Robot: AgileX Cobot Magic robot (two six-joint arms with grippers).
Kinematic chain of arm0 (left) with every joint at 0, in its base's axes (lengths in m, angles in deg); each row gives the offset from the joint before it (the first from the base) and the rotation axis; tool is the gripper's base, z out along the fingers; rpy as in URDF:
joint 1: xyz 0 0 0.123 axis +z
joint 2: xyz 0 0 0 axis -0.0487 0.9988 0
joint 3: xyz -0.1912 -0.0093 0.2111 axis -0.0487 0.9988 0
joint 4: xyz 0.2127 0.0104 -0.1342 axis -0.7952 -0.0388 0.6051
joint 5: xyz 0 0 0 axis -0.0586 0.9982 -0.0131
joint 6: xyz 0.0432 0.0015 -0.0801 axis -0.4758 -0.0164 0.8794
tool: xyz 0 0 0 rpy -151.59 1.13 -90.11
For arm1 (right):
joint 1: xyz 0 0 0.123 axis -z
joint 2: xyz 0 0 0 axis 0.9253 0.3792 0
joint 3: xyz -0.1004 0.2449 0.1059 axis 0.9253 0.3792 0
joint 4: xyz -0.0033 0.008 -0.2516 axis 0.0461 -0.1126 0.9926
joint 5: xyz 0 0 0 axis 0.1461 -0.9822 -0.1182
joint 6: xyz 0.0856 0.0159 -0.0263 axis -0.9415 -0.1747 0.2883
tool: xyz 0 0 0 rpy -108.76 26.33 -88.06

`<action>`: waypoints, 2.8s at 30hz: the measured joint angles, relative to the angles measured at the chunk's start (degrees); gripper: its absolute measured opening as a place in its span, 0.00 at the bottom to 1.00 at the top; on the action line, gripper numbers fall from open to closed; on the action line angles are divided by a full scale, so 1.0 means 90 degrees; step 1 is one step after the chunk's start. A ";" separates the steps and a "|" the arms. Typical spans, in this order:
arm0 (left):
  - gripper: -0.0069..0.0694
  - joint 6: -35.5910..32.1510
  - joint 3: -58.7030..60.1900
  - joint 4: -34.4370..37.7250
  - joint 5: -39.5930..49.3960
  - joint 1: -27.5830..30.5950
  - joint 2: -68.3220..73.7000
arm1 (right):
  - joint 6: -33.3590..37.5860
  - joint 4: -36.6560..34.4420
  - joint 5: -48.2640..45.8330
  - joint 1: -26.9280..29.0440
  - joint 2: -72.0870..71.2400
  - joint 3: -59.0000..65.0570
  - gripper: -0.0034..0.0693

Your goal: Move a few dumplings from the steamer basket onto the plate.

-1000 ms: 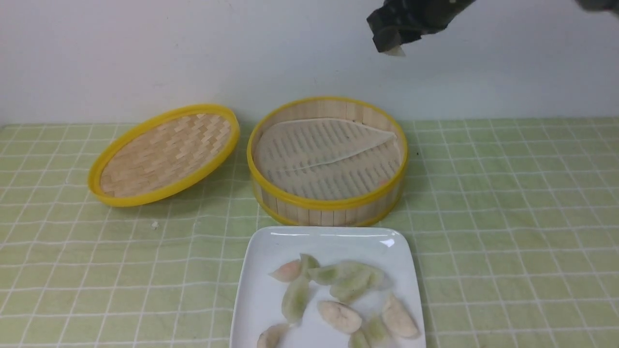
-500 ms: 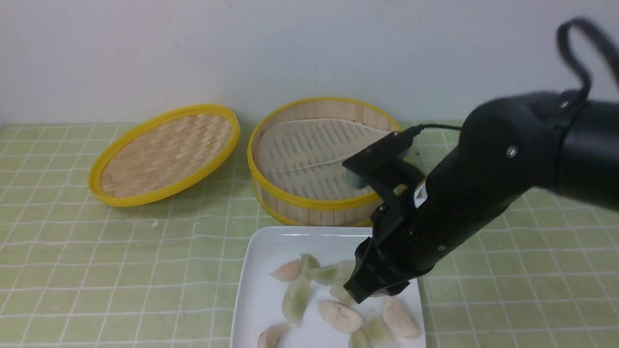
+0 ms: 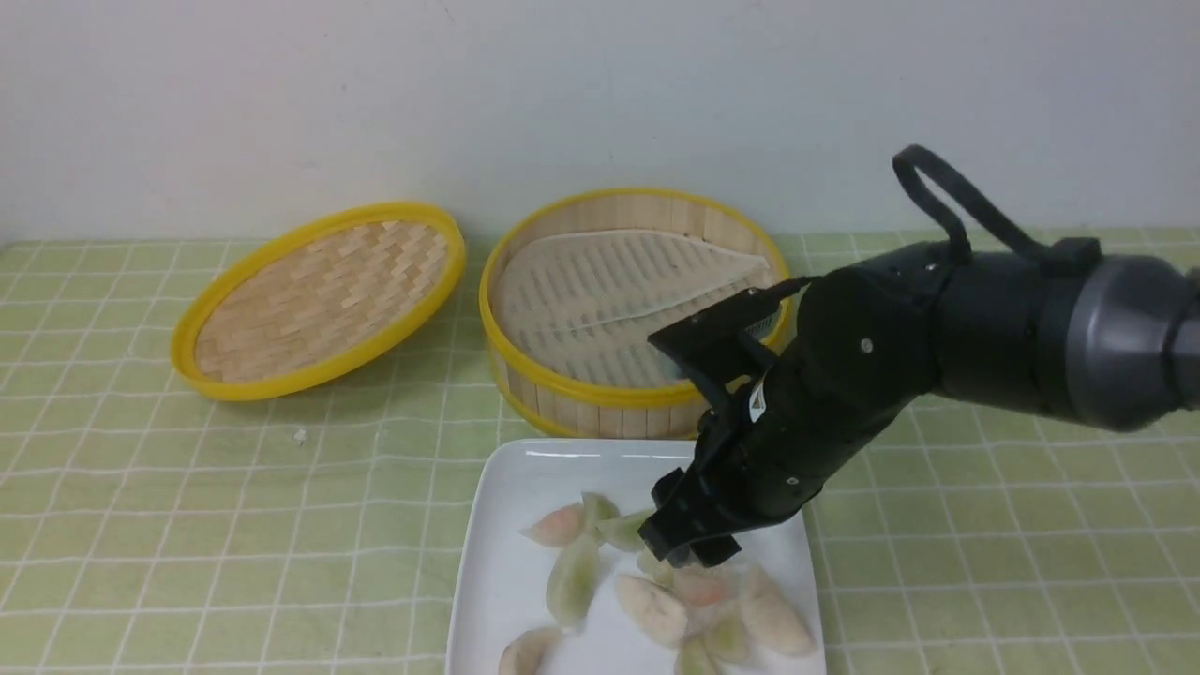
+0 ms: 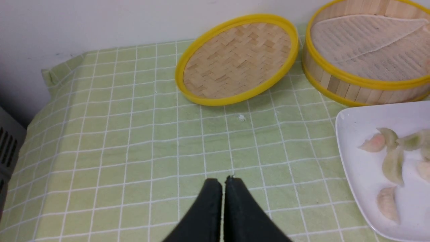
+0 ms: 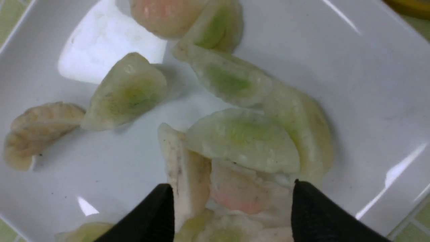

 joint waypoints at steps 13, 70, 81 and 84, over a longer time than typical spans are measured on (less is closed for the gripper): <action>0.08 0.0050 0.0028 0.0274 -0.0237 0.0000 0.0000 | -0.0914 0.1066 -0.1983 0.0000 -0.3179 -0.1505 0.22; 0.08 -0.0136 0.1600 0.2221 -0.2384 0.0000 -0.1565 | -0.2704 0.2167 0.3416 0.0000 -1.1492 0.5090 0.03; 0.08 -0.1458 0.4055 0.2171 -0.4941 0.0817 -0.2319 | -0.2704 0.2167 0.3416 0.0000 -1.1498 0.5090 0.03; 0.08 -0.1558 0.4903 0.2190 -0.5497 0.1220 -0.2604 | -0.2704 0.2167 0.3416 0.0000 -1.1498 0.5090 0.03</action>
